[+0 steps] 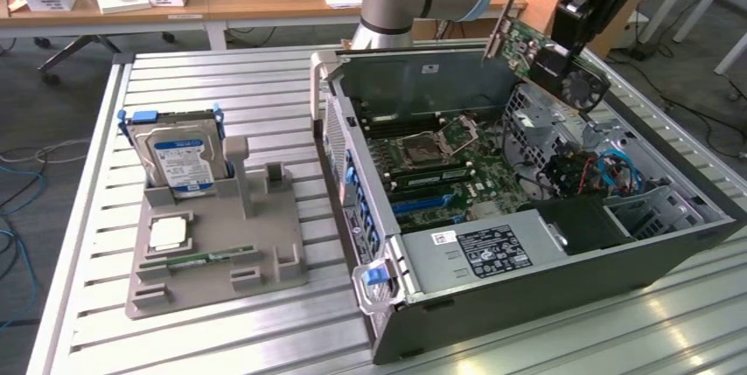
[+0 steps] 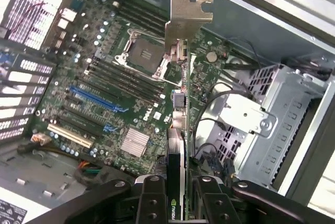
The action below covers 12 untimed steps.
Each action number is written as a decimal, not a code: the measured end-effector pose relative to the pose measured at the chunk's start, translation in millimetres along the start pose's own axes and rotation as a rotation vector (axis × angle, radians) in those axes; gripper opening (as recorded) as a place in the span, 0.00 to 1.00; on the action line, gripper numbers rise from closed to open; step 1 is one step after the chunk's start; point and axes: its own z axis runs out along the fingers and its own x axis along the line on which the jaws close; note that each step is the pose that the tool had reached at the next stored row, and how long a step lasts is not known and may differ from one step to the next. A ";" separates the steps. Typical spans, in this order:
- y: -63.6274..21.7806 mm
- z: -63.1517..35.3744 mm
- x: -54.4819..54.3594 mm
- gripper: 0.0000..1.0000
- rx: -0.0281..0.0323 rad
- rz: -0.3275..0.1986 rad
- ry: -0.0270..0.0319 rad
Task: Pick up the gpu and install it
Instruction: 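Insert the gpu into the slot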
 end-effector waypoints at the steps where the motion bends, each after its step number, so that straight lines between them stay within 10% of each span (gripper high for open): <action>1: 0.0 0.0 0.0 0.26 -0.0004 -0.016 0.0008; 12: 0.0 0.2 0.0 0.26 -0.0046 -0.190 0.0098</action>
